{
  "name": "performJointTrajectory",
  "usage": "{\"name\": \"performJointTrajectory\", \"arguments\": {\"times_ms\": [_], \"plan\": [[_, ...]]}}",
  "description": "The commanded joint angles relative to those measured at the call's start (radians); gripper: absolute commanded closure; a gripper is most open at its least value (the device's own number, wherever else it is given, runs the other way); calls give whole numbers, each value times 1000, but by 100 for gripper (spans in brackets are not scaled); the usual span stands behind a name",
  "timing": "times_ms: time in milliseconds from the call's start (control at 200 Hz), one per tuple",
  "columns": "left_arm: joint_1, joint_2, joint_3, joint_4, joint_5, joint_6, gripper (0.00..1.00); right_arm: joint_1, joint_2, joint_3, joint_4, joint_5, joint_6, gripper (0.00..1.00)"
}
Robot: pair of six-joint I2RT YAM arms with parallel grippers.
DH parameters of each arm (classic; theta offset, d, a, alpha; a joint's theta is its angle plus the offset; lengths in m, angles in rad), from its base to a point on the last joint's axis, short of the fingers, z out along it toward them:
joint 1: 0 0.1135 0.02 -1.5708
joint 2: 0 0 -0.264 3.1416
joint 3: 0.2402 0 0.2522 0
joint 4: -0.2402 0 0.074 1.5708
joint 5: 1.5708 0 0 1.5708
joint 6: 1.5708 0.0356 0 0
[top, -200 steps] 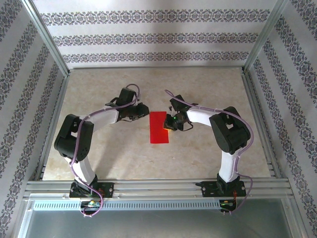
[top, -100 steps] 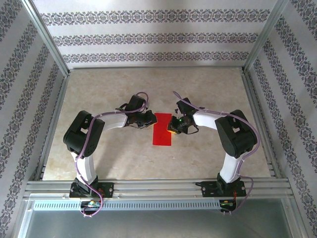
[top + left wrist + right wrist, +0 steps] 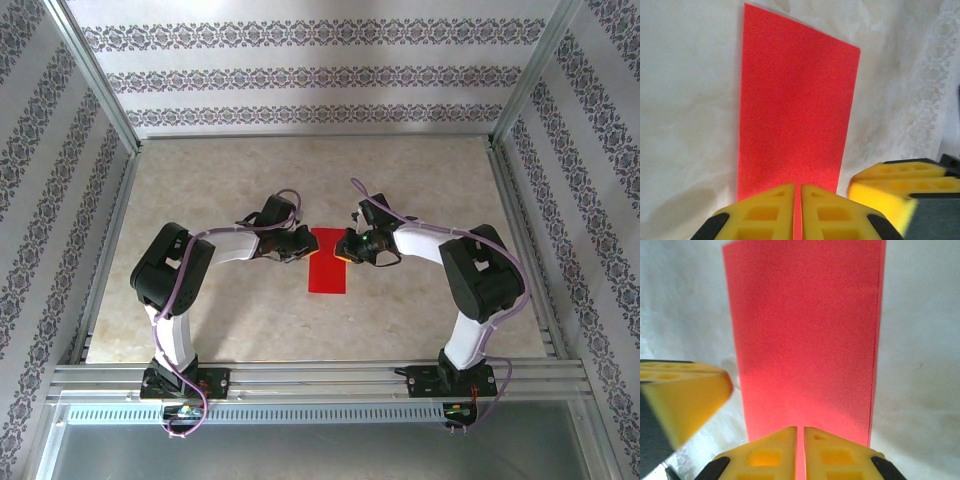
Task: Fold a paper plane with a square sheet of paper (pick it up from the middle)
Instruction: Move the square sheet of paper to the center of the table, then fold the triangle a second time at the center of the table.
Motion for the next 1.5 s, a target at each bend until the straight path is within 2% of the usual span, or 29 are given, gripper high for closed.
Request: {"name": "performJointTrajectory", "arguments": {"times_ms": [0,110,240,520,730,884,1149,1499], "plan": [[-34,-10,-6,28,7,-27,88,-25,-79,-47,17,70,-4,85],[-49,-24,-36,24,-4,-45,88,-37,-155,-94,19,130,-9,74],[-57,-36,-80,58,-12,-75,88,-50,-194,-125,2,121,-17,64],[-57,-27,-106,63,-76,-104,88,-63,-216,-173,14,56,18,57],[-53,-42,-136,58,-150,-120,88,-62,-201,-186,18,-28,59,57],[-53,-35,-151,71,-155,-155,88,-46,-184,-202,16,-106,124,61],[-53,-8,-173,76,-151,-211,88,2,-159,-206,-34,-114,147,62],[-54,1,-176,63,-150,-215,88,30,-105,-196,-51,-124,134,63]]}}
